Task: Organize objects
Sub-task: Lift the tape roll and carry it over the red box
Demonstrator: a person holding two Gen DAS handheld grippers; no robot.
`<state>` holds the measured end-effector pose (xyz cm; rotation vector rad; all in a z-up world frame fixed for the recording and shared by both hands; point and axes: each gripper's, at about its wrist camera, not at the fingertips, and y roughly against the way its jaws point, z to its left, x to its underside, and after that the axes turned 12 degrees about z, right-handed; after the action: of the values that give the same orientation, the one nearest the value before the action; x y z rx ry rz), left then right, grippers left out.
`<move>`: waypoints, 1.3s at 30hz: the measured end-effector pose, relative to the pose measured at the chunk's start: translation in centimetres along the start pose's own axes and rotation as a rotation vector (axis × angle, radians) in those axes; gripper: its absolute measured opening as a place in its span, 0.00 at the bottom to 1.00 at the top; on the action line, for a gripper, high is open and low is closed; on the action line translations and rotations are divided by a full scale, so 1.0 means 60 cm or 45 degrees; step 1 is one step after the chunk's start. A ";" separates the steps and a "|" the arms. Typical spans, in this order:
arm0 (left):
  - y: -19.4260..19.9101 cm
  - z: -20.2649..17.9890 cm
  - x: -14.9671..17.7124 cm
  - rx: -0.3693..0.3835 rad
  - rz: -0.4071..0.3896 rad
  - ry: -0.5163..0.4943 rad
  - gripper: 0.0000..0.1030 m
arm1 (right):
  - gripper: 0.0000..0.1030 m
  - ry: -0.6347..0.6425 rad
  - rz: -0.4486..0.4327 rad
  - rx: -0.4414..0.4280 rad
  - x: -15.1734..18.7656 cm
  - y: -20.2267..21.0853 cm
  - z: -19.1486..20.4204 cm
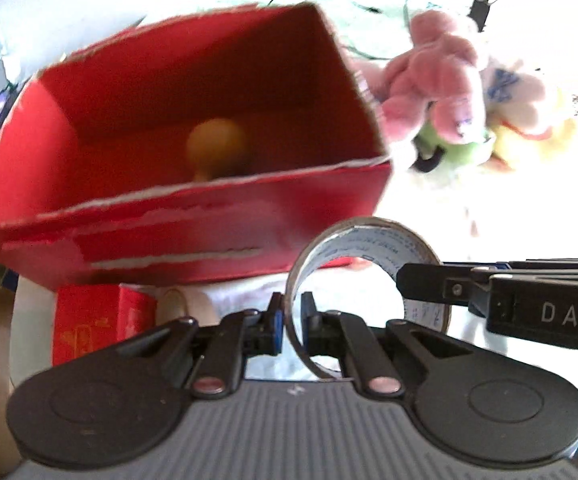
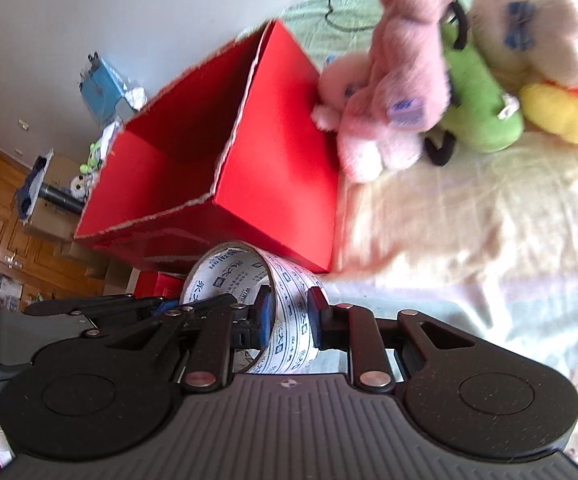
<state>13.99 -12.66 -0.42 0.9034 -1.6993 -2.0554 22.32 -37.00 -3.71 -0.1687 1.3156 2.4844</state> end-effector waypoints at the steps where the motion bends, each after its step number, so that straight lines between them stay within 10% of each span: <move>1: 0.006 -0.005 0.001 0.006 -0.011 -0.009 0.04 | 0.20 -0.001 -0.017 0.003 0.001 0.008 0.000; 26: 0.119 0.054 -0.058 0.400 -0.254 -0.241 0.05 | 0.22 0.044 -0.426 0.144 -0.021 0.124 0.090; 39: 0.052 0.192 -0.177 0.533 -0.305 -0.199 0.04 | 0.22 0.185 -0.544 0.263 -0.129 0.026 0.172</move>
<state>14.03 1.78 6.41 1.1445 -2.2584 -1.9917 29.59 -31.11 5.33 -0.5297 1.4104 1.9988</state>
